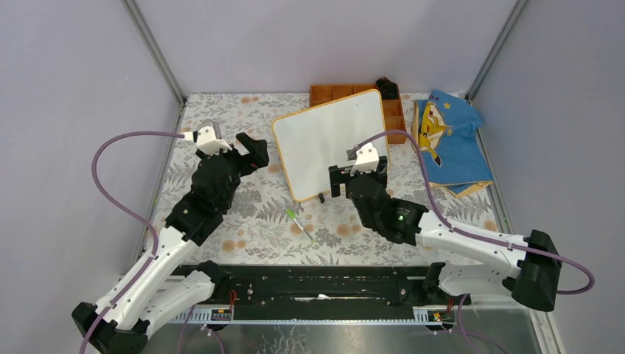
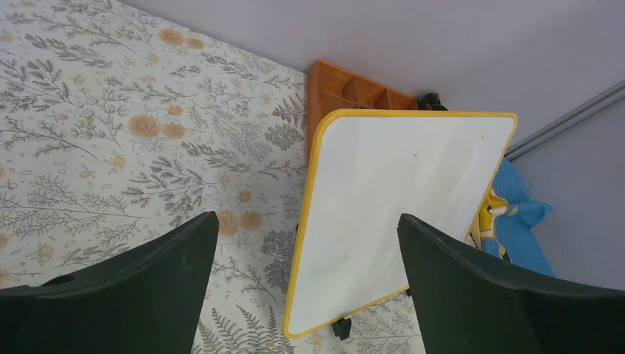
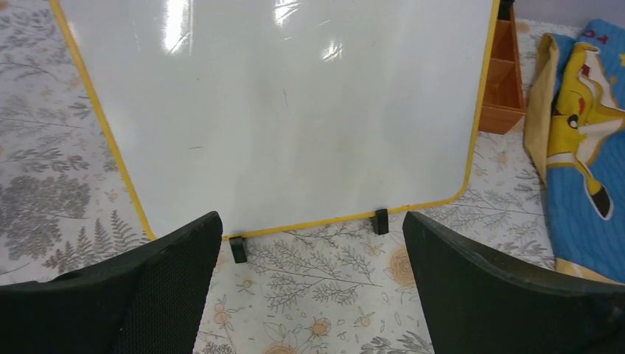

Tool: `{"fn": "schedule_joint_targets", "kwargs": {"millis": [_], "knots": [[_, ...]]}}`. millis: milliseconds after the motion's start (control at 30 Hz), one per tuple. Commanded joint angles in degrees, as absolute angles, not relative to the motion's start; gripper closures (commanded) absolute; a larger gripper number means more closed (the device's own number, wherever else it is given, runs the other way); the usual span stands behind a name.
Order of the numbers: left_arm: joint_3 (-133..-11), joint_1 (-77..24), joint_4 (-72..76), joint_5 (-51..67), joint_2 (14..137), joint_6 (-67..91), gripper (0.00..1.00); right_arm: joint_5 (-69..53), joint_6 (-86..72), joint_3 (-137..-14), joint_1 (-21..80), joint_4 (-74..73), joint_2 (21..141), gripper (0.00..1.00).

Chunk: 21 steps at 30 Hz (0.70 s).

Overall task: Write a sentence on the whiteboard
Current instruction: Open the pen cap at the center of the board.

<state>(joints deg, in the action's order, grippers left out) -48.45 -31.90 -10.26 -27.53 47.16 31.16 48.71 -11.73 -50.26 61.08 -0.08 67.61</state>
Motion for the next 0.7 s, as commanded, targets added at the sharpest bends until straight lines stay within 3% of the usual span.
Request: {"fn": "schedule_joint_targets", "kwargs": {"millis": [0,300,433,667], "knots": [[-47.5,-32.3,-6.5,-27.1,44.3,27.1,0.01,42.8,-9.9,-46.1,61.1,10.0,61.2,0.0],[-45.6,-32.4,-4.9,-24.5,41.7,24.2,0.01,26.6,-7.6,-49.0,61.1,3.0,61.3,0.01],[-44.3,-32.4,-4.2,-26.5,39.4,23.8,0.01,19.6,-10.7,-49.6,61.6,2.0,64.0,0.1],[-41.7,-32.4,-2.6,-33.5,34.4,24.2,0.01,18.2,-14.1,-52.9,66.8,0.7,76.3,0.26]]}}
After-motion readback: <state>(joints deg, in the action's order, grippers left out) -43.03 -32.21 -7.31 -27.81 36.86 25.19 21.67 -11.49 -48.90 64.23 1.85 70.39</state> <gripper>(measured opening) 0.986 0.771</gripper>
